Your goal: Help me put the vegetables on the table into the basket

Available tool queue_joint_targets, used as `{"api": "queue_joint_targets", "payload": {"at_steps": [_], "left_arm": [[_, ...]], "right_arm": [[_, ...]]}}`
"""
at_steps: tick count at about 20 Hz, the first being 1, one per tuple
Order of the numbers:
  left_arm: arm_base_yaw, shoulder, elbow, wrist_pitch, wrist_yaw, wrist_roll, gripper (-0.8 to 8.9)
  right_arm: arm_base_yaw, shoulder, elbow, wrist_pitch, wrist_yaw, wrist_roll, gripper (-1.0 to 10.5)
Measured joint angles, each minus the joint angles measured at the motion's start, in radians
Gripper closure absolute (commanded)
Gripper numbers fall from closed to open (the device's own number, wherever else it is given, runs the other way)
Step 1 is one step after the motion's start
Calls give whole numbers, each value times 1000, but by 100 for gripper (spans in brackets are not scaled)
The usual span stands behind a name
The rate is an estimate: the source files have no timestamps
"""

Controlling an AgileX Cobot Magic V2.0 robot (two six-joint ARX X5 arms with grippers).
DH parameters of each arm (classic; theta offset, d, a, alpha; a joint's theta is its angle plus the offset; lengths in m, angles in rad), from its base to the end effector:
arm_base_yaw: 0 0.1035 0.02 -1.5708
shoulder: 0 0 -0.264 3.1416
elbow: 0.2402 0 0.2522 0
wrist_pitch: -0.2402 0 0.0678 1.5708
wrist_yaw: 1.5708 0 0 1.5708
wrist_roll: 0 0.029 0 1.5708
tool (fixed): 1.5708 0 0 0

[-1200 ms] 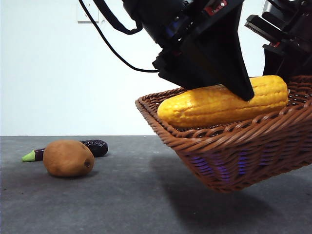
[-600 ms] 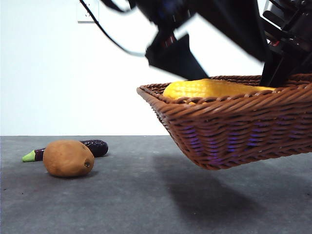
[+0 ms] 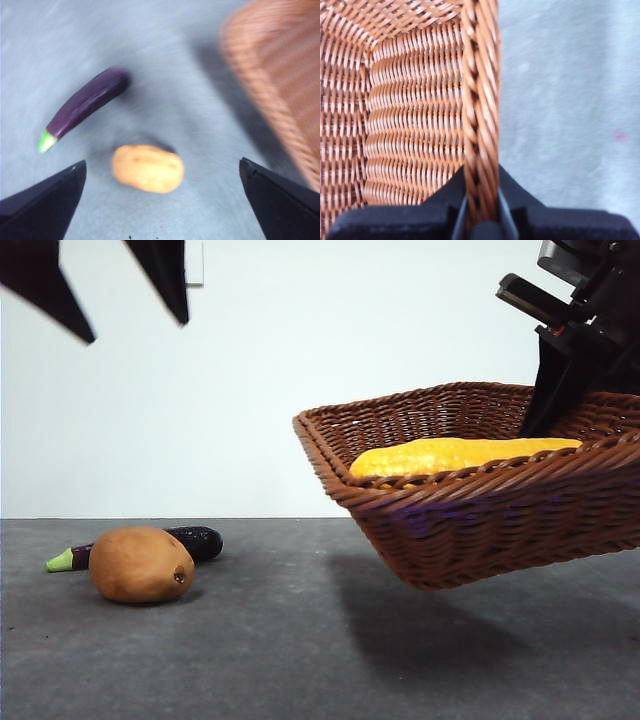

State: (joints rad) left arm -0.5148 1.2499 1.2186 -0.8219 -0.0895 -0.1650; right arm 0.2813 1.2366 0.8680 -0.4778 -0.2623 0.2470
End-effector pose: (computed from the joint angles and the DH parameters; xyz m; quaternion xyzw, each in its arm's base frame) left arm 0.2163 -0.1194 0.3335 0.0494 0.4095 -0.1589 0.8970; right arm 0.2352 0.0758 0.2488 0.1043 0.4377 0.1923 0.8721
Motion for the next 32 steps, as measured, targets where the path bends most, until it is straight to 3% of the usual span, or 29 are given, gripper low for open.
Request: {"api": "queue_joint_targets", "payload": {"at_steps": [4,12,19,25,26,31,32], "left_arm": [[71,165,0,4,50,-119,220],[96,413,0,2,57,-357,220],[109,481,0,31,60,-436,220],[109,521,0,80,60,-454,221],[109,531,0,80,60,-457,252],[109,538,0,82,88,-457,827],[109,538,0,82,93,-457,821]], "right_arm": [[0,0,0,2,1,-32,958],[0,0,0,-16,1,-121,958],[0,0,0,-15,1,-150,958],[0,0,0,-8,1,-158,958],[0,0,0,-8,1,-158,958],[0,0,0,1,1,-158,958],[0,0,0,1,1,-158,958]]}}
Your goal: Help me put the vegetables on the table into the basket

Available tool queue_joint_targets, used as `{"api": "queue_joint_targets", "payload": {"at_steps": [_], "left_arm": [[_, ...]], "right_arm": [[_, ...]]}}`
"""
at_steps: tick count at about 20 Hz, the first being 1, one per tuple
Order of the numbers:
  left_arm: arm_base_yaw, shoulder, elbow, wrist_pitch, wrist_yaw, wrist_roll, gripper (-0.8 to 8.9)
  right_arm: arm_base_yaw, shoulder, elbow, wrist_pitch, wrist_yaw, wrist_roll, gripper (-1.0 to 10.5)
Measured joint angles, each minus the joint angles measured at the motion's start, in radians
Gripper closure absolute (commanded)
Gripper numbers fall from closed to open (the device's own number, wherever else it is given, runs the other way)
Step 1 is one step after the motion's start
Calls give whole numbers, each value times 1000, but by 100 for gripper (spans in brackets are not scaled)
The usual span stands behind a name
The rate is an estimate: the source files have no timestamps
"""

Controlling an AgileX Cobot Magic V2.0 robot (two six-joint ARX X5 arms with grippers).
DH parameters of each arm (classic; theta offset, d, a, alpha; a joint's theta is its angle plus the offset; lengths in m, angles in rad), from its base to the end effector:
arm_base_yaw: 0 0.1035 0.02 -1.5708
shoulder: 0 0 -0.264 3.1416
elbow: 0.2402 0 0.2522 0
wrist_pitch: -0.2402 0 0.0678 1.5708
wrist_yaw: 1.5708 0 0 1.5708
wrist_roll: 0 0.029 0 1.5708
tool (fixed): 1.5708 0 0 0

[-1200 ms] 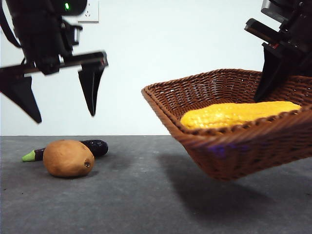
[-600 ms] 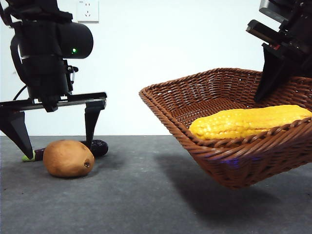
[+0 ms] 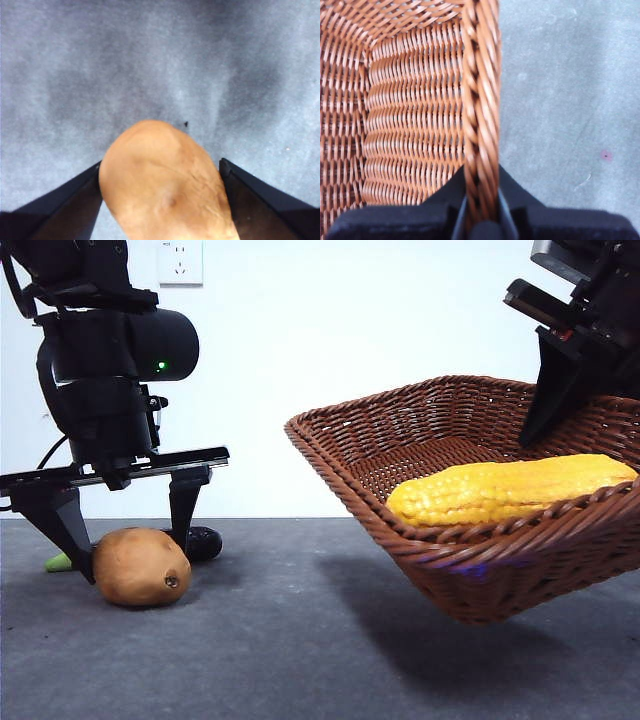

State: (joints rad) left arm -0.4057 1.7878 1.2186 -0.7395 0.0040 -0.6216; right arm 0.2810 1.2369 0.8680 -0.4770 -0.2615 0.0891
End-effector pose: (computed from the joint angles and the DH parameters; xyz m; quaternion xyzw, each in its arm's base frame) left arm 0.3129 -0.1345 0.1863 -0.1220 0.6172 0.0287 0.7768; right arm 0.2354 0.0757 0.2488 0.0351 0.4209 0.2258 0.8778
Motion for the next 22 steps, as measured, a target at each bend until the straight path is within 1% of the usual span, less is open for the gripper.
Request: {"api": "queue_joint_targets", "payload": {"at_steps": [3,6,8,12,13,15,16,18,20,22], "left_arm": [[-3,0,0,0,4,15,821],[-4,-4,0,29,26,76,821],[0,-49,0,69,31,153,821],[30,-266,0,87,54,350,821],[31,-327,0,87,76,394,821],[26,-452,0,83,195,459,821],[12,-510,0,83,244,478,821],[-58,-591,0,83,281,501,821],[-141,-591,0,84,288,526,821],[-202,-527,0,84,286,537,821]], "right_arm": [[0,0,0,0,0,0,958],[0,0,0,-10,0,0,958],[0,0,0,-31,0,0,958],[0,0,0,-33,0,22,958],[0,5,0,-31,0,35,958],[0,40,0,-30,0,62,958],[1,68,0,-29,0,77,958],[26,120,0,-3,0,112,958],[80,156,0,55,-12,154,958],[131,170,0,122,-15,203,958]]}}
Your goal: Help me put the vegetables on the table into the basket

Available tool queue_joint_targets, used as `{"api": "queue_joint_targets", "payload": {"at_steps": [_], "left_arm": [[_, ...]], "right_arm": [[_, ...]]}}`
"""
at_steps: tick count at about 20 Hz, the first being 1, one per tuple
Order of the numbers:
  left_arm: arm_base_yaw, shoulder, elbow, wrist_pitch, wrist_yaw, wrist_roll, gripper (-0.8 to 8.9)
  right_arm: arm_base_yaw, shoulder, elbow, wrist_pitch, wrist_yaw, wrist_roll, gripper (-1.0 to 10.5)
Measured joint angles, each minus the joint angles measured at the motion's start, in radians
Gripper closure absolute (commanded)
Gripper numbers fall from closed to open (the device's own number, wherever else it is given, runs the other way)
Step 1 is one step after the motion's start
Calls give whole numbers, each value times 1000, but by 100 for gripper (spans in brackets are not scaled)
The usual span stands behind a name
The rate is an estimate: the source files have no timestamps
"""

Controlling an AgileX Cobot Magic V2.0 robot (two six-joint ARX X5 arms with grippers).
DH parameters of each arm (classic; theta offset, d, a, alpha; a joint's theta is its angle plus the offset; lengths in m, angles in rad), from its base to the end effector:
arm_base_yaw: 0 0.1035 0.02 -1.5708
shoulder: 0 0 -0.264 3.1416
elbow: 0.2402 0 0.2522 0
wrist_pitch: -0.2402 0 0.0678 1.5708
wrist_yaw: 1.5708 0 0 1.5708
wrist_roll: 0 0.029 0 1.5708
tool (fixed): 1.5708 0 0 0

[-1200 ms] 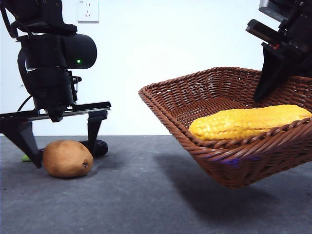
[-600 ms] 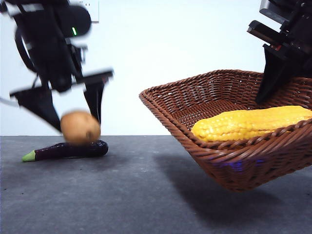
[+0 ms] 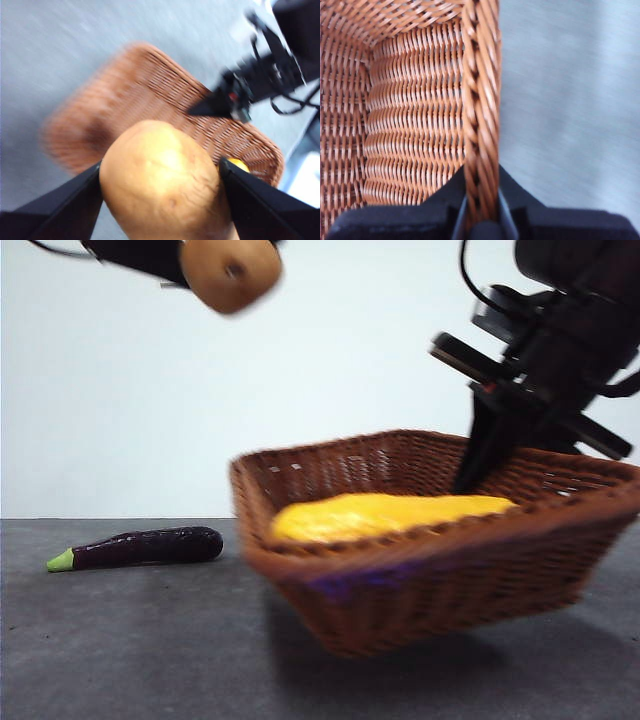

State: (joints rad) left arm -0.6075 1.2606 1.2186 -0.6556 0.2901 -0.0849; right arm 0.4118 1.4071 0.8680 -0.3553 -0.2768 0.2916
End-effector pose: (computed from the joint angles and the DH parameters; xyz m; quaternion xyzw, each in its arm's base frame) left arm 0.2087 -0.1552 0.3432 0.0180 0.3545 -0.3931 0.8482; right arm 0.2515 0.1185 0.2151 0.0945 0.4711 0.2384 0.8440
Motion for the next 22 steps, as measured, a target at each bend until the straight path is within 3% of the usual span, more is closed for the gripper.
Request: {"api": "queue_joint_targets", "payload": {"at_steps": [4,10,11,13,14,22], "left_arm": [[-63,183,0,52,-3,6,821],[-90,382,0,67,-29,6,811],[-92,389,0,67,-28,4,752],[-92,391,0,66,-28,-3,408],[-92,391,0,66,-27,-5,296],[-89,328,0,41,-18,-6,296]], "right_arm": [[27,0,0,24,-17,56,958],[27,0,0,20,-22,71,958],[27,0,0,19,-22,71,958],[27,0,0,19,-22,71,958],[27,0,0,19,-22,71,958],[27,0,0,14,-24,67,958]]}}
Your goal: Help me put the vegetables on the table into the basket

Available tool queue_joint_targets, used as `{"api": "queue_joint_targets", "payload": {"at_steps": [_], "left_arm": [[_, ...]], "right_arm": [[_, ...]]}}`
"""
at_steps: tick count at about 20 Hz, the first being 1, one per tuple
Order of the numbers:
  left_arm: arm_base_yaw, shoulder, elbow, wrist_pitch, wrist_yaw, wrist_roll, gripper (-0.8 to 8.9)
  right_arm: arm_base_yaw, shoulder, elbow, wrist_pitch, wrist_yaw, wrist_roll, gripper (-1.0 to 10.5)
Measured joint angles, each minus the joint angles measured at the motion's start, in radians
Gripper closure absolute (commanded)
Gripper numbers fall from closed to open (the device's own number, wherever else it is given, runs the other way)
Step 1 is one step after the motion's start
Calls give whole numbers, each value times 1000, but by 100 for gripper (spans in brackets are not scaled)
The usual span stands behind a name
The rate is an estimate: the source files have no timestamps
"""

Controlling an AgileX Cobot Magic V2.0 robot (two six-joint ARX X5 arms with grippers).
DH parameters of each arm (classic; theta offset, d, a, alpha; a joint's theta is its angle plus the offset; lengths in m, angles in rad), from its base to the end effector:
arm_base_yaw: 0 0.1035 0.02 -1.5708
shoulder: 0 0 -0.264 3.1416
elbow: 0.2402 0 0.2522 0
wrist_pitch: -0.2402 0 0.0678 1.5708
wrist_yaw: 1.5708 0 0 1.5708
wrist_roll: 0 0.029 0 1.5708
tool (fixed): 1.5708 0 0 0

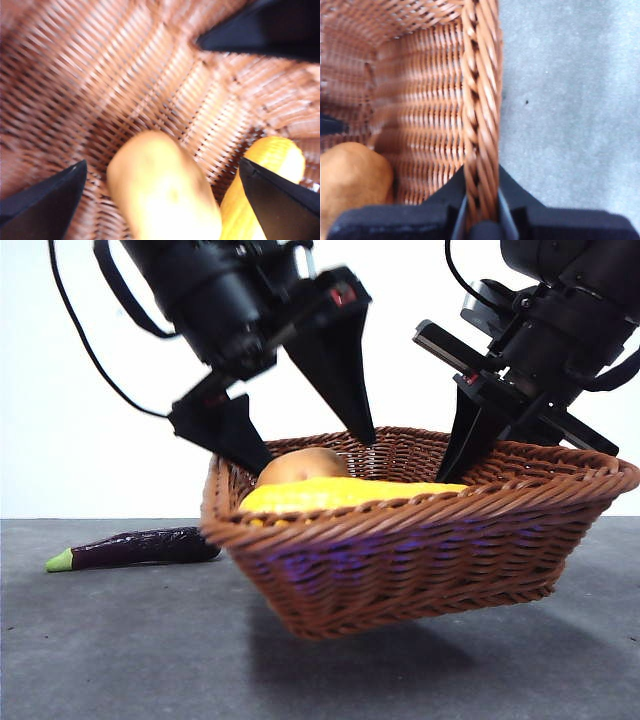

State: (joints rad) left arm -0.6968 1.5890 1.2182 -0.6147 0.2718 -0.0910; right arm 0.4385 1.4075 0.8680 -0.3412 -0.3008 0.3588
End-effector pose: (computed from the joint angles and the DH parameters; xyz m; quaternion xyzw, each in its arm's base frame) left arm 0.2464 -0.2163 0.2548 0.0642 0.4806 -0.3887 0.7834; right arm 0.2488 0.1262 0.2160 0.1217 0.4767 0.2457 0.8352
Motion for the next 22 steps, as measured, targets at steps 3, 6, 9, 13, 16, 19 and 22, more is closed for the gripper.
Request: {"api": "queue_joint_targets", "payload": {"at_steps": [3,6,9,13,16,19,22], "left_arm": [[45,-124,0,-23,-17,18,297],[145,-275,0,-80,-124,136,297],[308,-351,0,-124,-187,363,297],[487,-302,0,-106,-135,552,298],[519,-205,0,-76,-88,635,306],[520,-81,0,34,-59,703,306],[521,51,2,127,-59,754,307]], "right_arm": [[0,0,0,-10,3,-6,957],[-1,0,0,-10,2,-11,958],[-1,0,13,-14,-30,-19,957],[-1,0,94,-74,-61,-46,957],[-8,0,188,-200,-51,-109,958],[-36,0,292,-320,-51,-165,957],[-78,-12,353,-432,-50,-226,957]]}}
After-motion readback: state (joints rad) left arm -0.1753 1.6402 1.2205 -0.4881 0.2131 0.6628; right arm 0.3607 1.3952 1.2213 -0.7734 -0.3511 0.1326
